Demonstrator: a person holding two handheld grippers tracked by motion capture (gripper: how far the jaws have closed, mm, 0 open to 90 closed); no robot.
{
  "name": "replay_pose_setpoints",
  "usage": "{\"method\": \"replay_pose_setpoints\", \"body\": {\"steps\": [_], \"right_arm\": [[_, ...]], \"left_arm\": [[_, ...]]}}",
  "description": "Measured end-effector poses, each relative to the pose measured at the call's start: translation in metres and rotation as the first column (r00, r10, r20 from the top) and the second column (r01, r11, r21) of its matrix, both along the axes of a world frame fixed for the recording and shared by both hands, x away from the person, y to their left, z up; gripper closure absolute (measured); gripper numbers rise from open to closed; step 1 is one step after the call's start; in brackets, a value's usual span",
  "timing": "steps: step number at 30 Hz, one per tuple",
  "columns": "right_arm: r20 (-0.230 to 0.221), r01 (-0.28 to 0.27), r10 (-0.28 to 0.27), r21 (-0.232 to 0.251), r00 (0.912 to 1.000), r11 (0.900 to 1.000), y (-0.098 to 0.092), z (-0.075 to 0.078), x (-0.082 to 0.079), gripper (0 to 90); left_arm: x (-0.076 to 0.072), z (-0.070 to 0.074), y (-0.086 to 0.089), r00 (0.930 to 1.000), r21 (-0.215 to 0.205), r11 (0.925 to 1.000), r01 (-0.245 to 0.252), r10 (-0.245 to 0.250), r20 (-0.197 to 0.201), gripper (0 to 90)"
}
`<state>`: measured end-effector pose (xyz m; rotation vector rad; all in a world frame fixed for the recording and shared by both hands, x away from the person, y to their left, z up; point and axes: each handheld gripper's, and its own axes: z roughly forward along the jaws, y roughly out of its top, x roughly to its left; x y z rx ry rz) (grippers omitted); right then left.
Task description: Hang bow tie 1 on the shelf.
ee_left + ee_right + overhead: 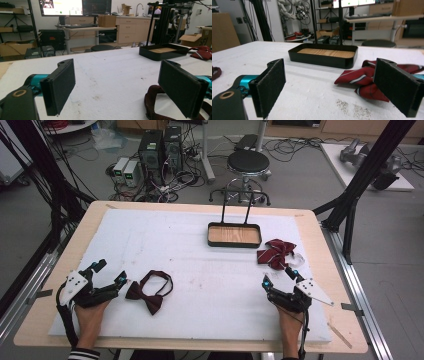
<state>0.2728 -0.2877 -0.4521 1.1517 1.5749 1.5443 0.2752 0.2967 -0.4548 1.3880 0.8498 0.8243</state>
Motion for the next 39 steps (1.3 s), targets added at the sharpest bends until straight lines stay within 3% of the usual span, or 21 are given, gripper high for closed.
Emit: {"method": "replay_pose_setpoints", "body": {"steps": [3,10,13,17,21,23,24,25,27,34,36,39], "right_arm": [[-0.039,0.035,-0.036,-0.026,0.9986,0.999,-0.005,0.003,0.004,10.1],[-0.075,0.037,-0.040,-0.038,0.9964,0.999,-0.018,0.014,0.012,10.1],[-0.127,0.042,-0.046,-0.030,0.9909,0.999,-0.023,0.019,0.018,10.1],[-0.202,0.037,-0.042,-0.027,0.9785,0.999,-0.029,0.030,0.031,10.1],[-0.256,0.027,-0.041,-0.057,0.9658,0.998,-0.032,0.039,0.043,10.2],[-0.294,0.018,-0.040,-0.077,0.9550,0.997,-0.033,0.042,0.050,10.2],[-0.294,0.018,-0.040,-0.077,0.9550,0.997,-0.033,0.042,0.050,10.2],[-0.316,0.018,-0.049,-0.102,0.9476,0.995,-0.033,0.044,0.054,10.2],[-0.330,0.016,-0.056,-0.123,0.9424,0.992,-0.034,0.045,0.059,10.2],[-0.384,0.034,-0.083,-0.133,0.9194,0.991,-0.039,0.052,0.073,10.3],[-0.396,0.031,-0.084,-0.138,0.9144,0.990,-0.040,0.054,0.077,14.0],[-0.429,0.033,-0.089,-0.136,0.8990,0.990,-0.042,0.056,0.084,14.8]], "left_arm": [[0.000,0.000,0.000,1.0000,0.001,1.0000,0.000,0.000,0.000,14.7],[0.000,0.000,0.000,1.0000,0.000,1.0000,0.000,0.000,-0.001,14.7],[0.000,0.000,0.000,1.0000,0.000,1.0000,0.000,0.000,0.000,14.7],[0.000,0.000,0.000,1.0000,0.000,1.0000,0.000,0.000,0.001,14.7],[0.000,0.000,0.000,1.0000,-0.001,1.0000,-0.001,0.001,0.002,14.7],[0.000,0.000,0.000,1.0000,-0.002,1.0000,-0.001,0.001,0.002,14.7],[0.000,0.000,0.000,1.0000,-0.002,1.0000,-0.001,0.001,0.002,14.7],[0.000,0.000,0.000,1.0000,-0.002,1.0000,-0.001,0.001,0.002,14.7],[0.000,0.000,0.000,1.0000,-0.002,1.0000,-0.001,0.001,0.002,14.7],[0.000,0.000,0.000,1.0000,-0.002,1.0000,-0.001,0.001,0.002,14.7],[0.000,0.000,0.000,1.0000,-0.002,1.0000,-0.001,0.001,0.002,14.7],[0.000,0.000,0.000,1.0000,-0.002,1.0000,-0.001,0.001,0.002,14.7]]}}
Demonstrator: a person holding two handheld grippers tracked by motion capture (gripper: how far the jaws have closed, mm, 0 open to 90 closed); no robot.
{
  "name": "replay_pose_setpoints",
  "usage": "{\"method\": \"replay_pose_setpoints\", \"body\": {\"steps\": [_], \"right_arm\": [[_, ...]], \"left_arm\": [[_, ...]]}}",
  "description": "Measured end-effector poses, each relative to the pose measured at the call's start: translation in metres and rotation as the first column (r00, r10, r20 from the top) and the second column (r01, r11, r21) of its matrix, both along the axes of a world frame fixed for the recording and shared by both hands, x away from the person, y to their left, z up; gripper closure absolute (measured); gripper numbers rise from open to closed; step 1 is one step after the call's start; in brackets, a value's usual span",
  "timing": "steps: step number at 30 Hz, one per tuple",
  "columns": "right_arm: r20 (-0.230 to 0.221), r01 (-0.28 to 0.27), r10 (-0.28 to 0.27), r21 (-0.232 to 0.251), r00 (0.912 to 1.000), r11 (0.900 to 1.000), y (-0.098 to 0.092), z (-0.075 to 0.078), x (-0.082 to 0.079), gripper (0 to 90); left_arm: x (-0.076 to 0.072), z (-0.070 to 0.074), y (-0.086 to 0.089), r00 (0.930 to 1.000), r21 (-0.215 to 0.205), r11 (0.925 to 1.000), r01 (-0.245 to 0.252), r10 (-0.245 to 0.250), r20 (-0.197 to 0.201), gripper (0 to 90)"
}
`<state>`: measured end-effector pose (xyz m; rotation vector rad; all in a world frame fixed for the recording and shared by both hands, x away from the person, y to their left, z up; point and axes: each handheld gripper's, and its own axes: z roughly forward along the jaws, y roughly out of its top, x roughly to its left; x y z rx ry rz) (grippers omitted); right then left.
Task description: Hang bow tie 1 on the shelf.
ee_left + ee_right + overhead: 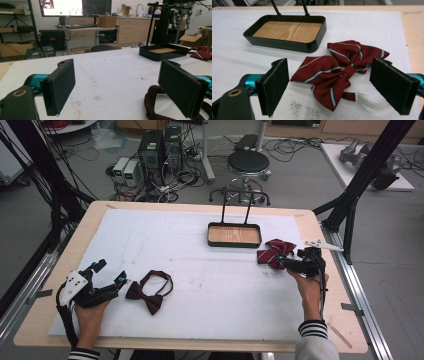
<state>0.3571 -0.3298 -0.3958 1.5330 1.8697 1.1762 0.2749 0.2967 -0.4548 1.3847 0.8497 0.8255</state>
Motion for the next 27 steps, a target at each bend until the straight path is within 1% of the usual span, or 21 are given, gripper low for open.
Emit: {"method": "replay_pose_setpoints", "body": {"steps": [1,2,3,4,5,8,9,10,12,13,15,19,20,23,25,27], "right_arm": [[-0.014,0.002,-0.002,-0.002,0.9999,1.000,0.000,0.001,0.003,15.4],[-0.019,0.007,-0.007,-0.002,0.9998,1.000,-0.001,0.002,0.006,16.0],[-0.038,0.013,-0.013,0.000,0.9992,1.000,-0.001,0.002,0.009,16.0],[-0.038,0.013,-0.013,0.000,0.9992,1.000,-0.001,0.002,0.009,16.0],[-0.063,0.018,-0.018,-0.011,0.9979,1.000,-0.001,0.003,0.014,16.1],[-0.099,0.012,-0.015,-0.034,0.9949,0.999,0.000,0.005,0.023,17.8],[-0.099,0.012,-0.015,-0.034,0.9949,0.999,0.000,0.005,0.023,17.8],[-0.107,0.014,-0.017,-0.034,0.9941,0.999,0.001,0.005,0.027,18.9],[-0.136,0.016,-0.021,-0.034,0.9905,0.999,0.001,0.004,0.031,19.1],[-0.146,0.016,-0.022,-0.042,0.9891,0.999,0.000,0.003,0.033,19.2],[-0.166,0.016,-0.023,-0.045,0.9858,0.999,0.000,0.000,0.036,21.5],[-0.216,0.002,-0.013,-0.051,0.9763,0.999,0.001,-0.006,0.040,24.0],[-0.225,-0.002,-0.011,-0.057,0.9744,0.998,0.001,-0.008,0.041,24.5],[-0.246,-0.004,-0.008,-0.050,0.9692,0.999,0.001,-0.010,0.042,28.8],[-0.256,-0.002,-0.012,-0.055,0.9666,0.998,0.000,-0.012,0.044,31.3],[-0.274,0.010,-0.024,-0.051,0.9615,0.999,0.000,-0.014,0.045,34.0]], "left_arm": [[0.000,0.000,0.000,1.0000,0.001,1.0000,0.000,0.000,0.000,14.7],[0.000,0.000,0.000,1.0000,0.001,1.0000,0.000,0.000,0.000,14.7],[0.000,0.000,0.000,1.0000,0.001,1.0000,0.000,0.000,0.000,14.7],[0.000,0.000,0.000,1.0000,0.001,1.0000,0.001,-0.001,0.000,14.7],[0.000,0.000,0.000,1.0000,0.001,1.0000,0.000,0.000,0.000,14.7],[0.000,0.000,0.000,1.0000,-0.001,1.0000,-0.001,0.001,0.001,14.7],[0.000,0.000,0.000,1.0000,-0.001,1.0000,-0.001,0.001,0.001,14.7],[0.000,0.000,0.000,1.0000,-0.002,1.0000,0.000,0.000,0.001,14.7],[0.000,0.000,0.000,1.0000,-0.001,1.0000,0.000,0.000,0.001,14.7],[0.000,0.000,0.000,1.0000,0.000,1.0000,0.000,0.000,0.001,14.7],[0.000,0.000,0.000,1.0000,-0.001,1.0000,0.000,0.000,0.001,14.7],[0.000,0.000,0.000,1.0000,-0.004,1.0000,-0.002,0.002,0.001,14.7],[0.000,0.000,0.000,1.0000,-0.003,1.0000,-0.002,0.002,0.001,14.7],[0.000,0.000,0.000,1.0000,-0.003,1.0000,-0.002,0.002,0.000,14.7],[0.000,0.000,0.000,1.0000,-0.003,1.0000,-0.001,0.001,0.000,14.7],[0.000,0.000,0.000,1.0000,-0.001,1.0000,0.000,0.000,0.001,14.7]]}}
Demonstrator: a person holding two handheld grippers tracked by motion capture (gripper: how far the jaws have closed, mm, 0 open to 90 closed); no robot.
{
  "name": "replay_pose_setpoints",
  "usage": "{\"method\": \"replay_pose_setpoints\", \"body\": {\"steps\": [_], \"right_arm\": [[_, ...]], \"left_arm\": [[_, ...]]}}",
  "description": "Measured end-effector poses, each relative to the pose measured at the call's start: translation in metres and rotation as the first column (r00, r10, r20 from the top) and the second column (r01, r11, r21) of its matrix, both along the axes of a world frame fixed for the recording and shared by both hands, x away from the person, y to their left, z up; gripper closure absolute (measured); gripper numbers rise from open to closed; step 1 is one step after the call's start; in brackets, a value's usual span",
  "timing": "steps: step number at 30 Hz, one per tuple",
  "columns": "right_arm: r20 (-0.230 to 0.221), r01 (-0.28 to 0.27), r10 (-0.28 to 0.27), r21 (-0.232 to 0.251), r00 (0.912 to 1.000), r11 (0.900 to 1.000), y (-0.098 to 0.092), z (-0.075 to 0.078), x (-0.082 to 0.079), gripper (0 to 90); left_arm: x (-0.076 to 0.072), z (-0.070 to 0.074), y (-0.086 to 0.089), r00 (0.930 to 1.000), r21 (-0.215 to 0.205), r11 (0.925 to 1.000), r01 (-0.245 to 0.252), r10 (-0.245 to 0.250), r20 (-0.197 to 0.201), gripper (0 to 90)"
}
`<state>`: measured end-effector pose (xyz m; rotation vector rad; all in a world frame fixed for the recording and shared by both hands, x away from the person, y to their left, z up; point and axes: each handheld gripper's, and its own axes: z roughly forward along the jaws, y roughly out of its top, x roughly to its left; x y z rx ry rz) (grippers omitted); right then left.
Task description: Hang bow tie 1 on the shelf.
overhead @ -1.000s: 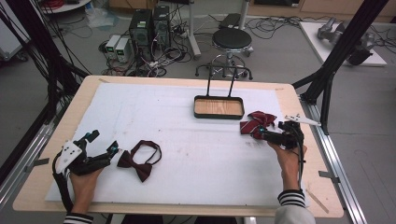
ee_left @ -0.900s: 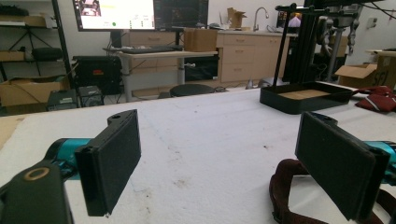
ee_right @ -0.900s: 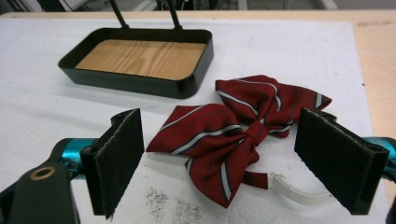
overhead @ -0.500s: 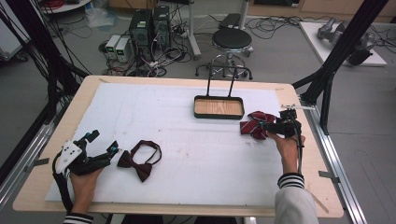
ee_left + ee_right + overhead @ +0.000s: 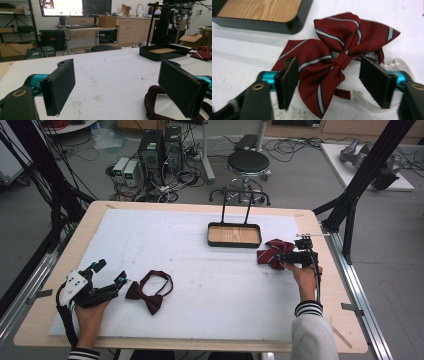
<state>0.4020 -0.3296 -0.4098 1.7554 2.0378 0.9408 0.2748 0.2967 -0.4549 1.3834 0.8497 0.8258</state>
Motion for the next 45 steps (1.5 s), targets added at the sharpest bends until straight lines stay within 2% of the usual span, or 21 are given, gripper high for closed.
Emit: {"method": "replay_pose_setpoints", "body": {"steps": [8,10,14,21,25,28,29,33,38,45], "right_arm": [[-0.037,0.000,0.000,0.000,0.9993,1.000,0.001,-0.007,0.005,41.4],[-0.029,0.013,-0.013,-0.002,0.9995,1.000,0.001,-0.007,0.006,41.9],[-0.025,0.063,-0.062,0.057,0.9978,0.996,-0.004,-0.009,0.008,44.0],[-0.053,0.062,-0.058,0.068,0.9969,0.996,-0.004,-0.013,0.011,48.9],[-0.073,0.046,-0.042,0.053,0.9964,0.998,-0.002,-0.017,0.013,52.9],[-0.091,0.049,-0.043,0.063,0.9949,0.997,-0.003,-0.020,0.015,57.7],[-0.095,0.053,-0.048,0.052,0.9944,0.997,-0.003,-0.020,0.015,68.4],[-0.100,0.019,-0.017,0.019,0.9948,1.000,-0.003,-0.020,0.014,82.2],[-0.087,-0.003,0.001,-0.015,0.9962,1.000,0.002,-0.019,0.014,84.7],[-0.065,-0.008,0.007,-0.012,0.9979,1.000,0.001,-0.016,0.010,84.7]], "left_arm": [[0.000,0.000,0.000,1.0000,-0.002,1.0000,0.002,-0.002,0.001,14.7],[0.000,0.000,0.000,1.0000,0.000,1.0000,0.002,-0.002,0.000,14.7],[0.000,0.000,0.000,1.0000,0.001,1.0000,0.002,-0.002,0.001,14.7],[0.000,0.000,0.000,1.0000,-0.002,1.0000,0.001,-0.001,0.000,14.7],[0.000,0.000,0.000,1.0000,0.002,1.0000,0.003,-0.003,0.001,14.7],[0.000,0.000,0.000,1.0000,0.002,1.0000,0.002,-0.002,0.002,14.7],[0.000,0.000,0.000,1.0000,0.000,1.0000,0.003,-0.003,0.002,14.7],[0.000,0.000,0.000,1.0000,0.000,1.0000,0.002,-0.002,0.002,14.7],[0.000,0.000,0.000,1.0000,-0.001,1.0000,0.001,-0.001,0.005,14.7],[0.000,0.000,0.000,1.0000,-0.002,1.0000,0.001,-0.001,0.006,14.7]]}}
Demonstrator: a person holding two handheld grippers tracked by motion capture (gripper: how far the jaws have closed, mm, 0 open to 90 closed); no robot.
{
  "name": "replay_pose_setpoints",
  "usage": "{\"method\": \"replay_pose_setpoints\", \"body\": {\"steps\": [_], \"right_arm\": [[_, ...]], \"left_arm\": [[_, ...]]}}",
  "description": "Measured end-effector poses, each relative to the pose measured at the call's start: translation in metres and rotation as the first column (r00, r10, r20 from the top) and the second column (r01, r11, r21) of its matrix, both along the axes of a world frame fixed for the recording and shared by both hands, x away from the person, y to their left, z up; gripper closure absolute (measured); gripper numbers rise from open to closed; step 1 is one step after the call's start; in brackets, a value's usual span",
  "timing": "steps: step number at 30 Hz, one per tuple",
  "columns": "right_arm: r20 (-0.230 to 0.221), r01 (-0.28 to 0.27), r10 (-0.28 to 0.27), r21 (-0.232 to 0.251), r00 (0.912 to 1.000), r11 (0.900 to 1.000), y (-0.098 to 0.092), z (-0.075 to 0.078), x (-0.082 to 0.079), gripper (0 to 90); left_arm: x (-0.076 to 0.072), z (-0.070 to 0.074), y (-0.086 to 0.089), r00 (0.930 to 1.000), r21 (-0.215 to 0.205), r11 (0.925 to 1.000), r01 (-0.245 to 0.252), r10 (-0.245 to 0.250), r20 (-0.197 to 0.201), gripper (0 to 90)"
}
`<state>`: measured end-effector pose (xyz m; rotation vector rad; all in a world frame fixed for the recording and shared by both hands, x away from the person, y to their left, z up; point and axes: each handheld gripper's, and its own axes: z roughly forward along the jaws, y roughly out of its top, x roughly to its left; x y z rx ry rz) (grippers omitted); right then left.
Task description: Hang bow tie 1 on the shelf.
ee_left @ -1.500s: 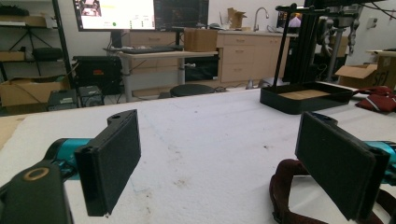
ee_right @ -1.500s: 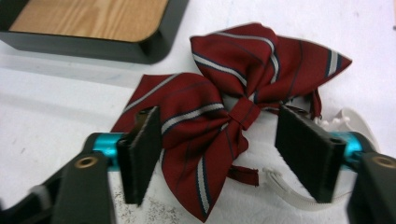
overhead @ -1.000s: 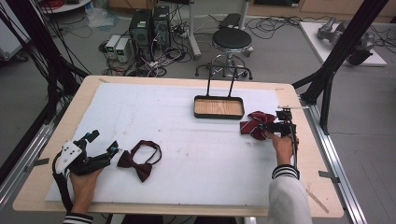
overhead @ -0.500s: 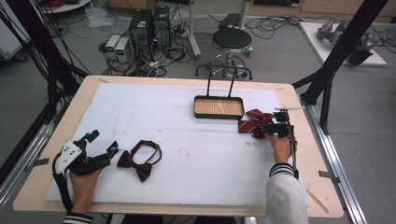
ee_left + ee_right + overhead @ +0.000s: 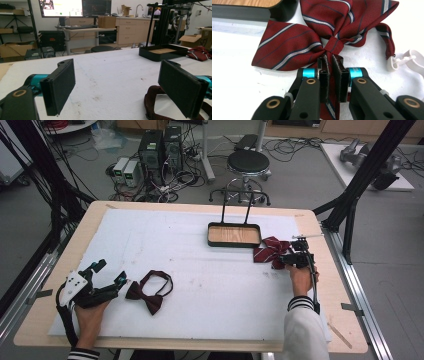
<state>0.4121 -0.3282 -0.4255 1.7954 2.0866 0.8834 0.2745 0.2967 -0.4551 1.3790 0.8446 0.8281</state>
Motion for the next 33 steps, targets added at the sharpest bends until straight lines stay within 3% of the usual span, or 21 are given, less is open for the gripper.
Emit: {"method": "replay_pose_setpoints", "body": {"steps": [7,15,21,33], "right_arm": [[0.073,-0.004,0.004,0.007,0.9973,1.000,-0.003,0.008,-0.009,84.8],[0.175,-0.016,0.012,0.025,0.9846,1.000,-0.004,0.022,-0.021,84.9],[0.256,-0.046,0.038,0.027,0.9660,0.999,0.000,0.033,-0.029,84.9],[0.408,-0.074,0.037,0.074,0.9124,0.995,0.000,0.052,-0.042,84.9]], "left_arm": [[0.000,0.000,0.000,1.0000,0.003,1.0000,0.000,0.000,-0.001,14.7],[0.000,0.000,0.000,1.0000,0.004,1.0000,0.000,0.001,-0.001,14.7],[0.000,0.000,0.000,1.0000,0.005,1.0000,-0.002,0.002,-0.001,14.7],[0.000,0.000,0.000,1.0000,0.006,1.0000,-0.002,0.002,-0.001,14.7]]}}
